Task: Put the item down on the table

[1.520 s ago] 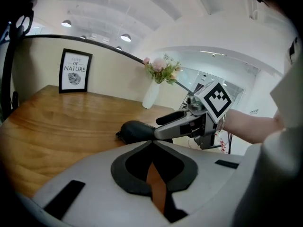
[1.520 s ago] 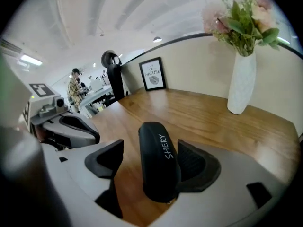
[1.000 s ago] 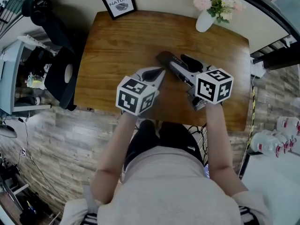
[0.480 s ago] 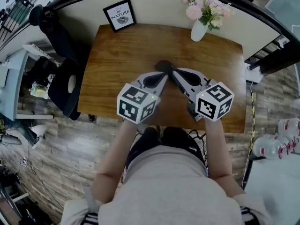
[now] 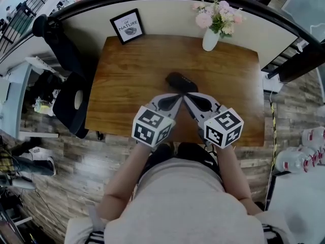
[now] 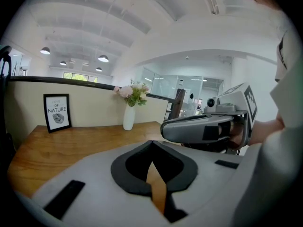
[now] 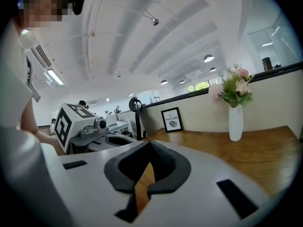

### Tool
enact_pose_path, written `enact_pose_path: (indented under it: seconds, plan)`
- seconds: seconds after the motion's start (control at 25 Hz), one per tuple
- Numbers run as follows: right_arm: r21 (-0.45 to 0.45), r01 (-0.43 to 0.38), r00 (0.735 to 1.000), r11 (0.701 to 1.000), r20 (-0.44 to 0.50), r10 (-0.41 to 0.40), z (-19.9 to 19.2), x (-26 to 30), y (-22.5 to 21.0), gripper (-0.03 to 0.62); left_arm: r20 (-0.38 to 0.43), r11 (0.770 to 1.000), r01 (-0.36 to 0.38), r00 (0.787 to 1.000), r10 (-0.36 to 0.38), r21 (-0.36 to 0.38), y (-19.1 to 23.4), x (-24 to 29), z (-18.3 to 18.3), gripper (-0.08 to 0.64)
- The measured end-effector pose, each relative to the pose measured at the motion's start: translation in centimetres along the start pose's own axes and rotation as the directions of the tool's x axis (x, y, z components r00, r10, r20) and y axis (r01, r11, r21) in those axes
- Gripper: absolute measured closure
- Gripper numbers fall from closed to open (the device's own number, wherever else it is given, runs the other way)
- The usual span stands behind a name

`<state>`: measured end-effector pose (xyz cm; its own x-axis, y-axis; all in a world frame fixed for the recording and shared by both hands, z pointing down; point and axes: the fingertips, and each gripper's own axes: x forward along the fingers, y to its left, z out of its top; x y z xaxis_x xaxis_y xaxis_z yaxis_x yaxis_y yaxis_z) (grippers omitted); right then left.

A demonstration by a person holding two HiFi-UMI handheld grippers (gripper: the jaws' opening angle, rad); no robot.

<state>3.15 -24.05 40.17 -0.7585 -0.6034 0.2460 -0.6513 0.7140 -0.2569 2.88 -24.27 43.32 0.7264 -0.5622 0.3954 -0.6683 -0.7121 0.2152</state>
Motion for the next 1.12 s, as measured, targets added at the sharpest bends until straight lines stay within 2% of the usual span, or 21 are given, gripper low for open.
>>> enact_pose_path:
  seconds: [0.28,0.48,0.68,0.88,1.12]
  plan:
    - [0.001,0.057,0.998,0.998,-0.038,-0.057,-1.8,0.1,-0.7,0.581,-0.023,0.999,-0.008,1.000,0.007,-0.035,0.0,-0.1,-1.3,0.548]
    - [-0.008,0.076,0.994,0.997,-0.077,-0.076,-3.5,0.2,-1.0,0.581,-0.058,1.000,0.009,0.998,-0.011,-0.023,0.2,-0.2,-2.7,0.548]
    - [-0.031,0.080,0.994,0.996,-0.076,-0.083,-3.9,0.6,-0.6,0.581,-0.097,1.000,0.016,0.995,-0.017,-0.014,0.2,-0.2,-3.8,0.548]
    - [-0.029,0.075,0.993,0.997,-0.088,-0.077,-4.4,1.0,-0.3,0.581,-0.094,1.000,0.008,0.996,-0.007,0.006,0.3,0.0,-4.0,0.548]
    - [-0.053,0.087,0.989,0.995,-0.113,-0.092,-5.1,0.6,-1.0,0.581,-0.081,0.999,0.027,0.996,-0.030,-0.035,0.4,0.1,-4.0,0.548]
